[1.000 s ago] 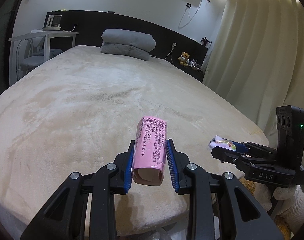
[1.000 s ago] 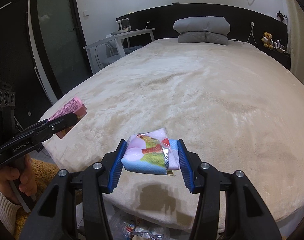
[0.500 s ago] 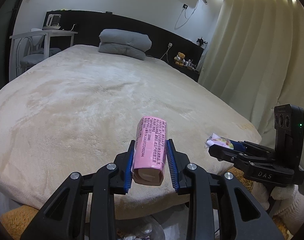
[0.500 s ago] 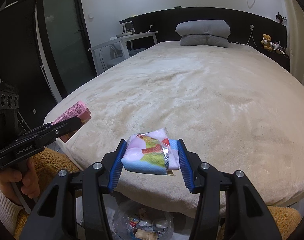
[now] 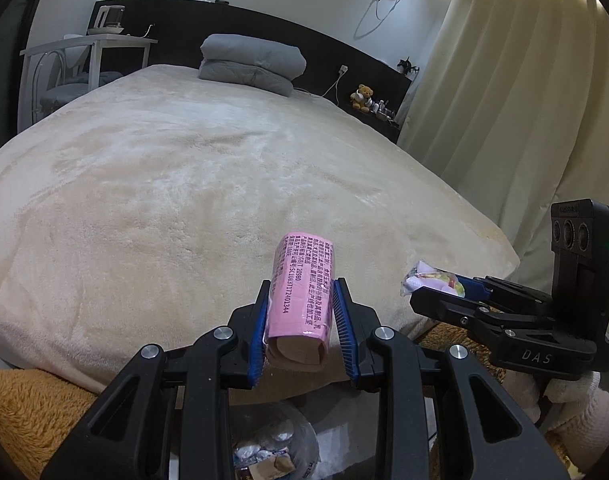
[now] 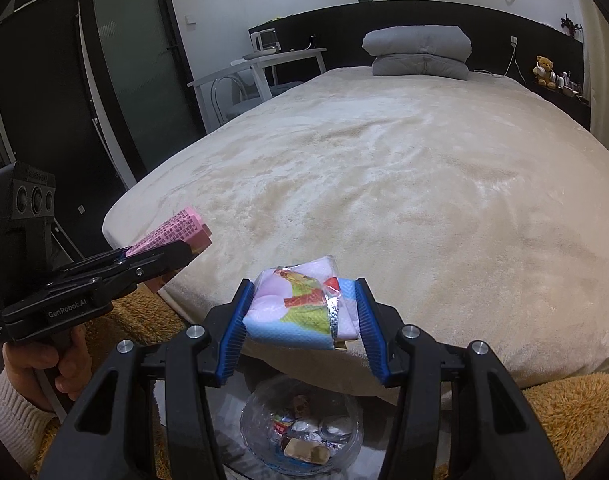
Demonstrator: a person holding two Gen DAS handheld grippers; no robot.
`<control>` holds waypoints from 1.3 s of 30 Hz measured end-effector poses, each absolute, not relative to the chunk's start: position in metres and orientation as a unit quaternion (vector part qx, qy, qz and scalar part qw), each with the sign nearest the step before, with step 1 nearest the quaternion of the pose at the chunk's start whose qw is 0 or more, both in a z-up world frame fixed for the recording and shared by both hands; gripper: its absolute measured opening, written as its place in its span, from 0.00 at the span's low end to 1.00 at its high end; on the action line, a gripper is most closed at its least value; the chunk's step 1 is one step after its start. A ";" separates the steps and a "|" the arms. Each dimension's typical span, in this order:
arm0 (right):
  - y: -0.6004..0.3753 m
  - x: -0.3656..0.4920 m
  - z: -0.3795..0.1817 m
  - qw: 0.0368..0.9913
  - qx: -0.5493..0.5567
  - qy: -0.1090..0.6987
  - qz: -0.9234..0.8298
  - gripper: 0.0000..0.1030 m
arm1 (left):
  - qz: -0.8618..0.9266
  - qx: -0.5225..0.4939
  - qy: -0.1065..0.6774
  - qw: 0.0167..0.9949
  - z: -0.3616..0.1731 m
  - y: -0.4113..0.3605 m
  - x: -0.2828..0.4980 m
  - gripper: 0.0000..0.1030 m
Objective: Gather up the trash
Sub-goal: 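Carry the pink cup and wrapper down over the floor bin with both grippers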
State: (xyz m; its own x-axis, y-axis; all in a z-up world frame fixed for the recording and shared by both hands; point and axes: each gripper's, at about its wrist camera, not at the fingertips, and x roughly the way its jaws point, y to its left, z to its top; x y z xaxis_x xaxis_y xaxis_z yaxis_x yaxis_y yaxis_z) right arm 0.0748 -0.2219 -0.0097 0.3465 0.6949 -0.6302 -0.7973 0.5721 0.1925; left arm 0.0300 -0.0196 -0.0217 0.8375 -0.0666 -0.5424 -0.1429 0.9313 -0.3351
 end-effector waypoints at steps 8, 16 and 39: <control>-0.216 0.075 -0.025 0.804 -0.093 0.378 0.450 0.50 | 0.014 -0.194 0.323 0.926 -0.035 -0.023 0.034 0.28; -0.210 0.075 -0.047 0.785 -0.118 0.418 0.442 0.50 | 0.017 -0.194 0.378 0.905 -0.057 -0.025 0.036 0.28; -0.189 0.083 -0.113 0.709 -0.159 0.552 0.409 0.50 | 0.011 -0.220 0.539 0.813 -0.132 -0.028 0.054 0.29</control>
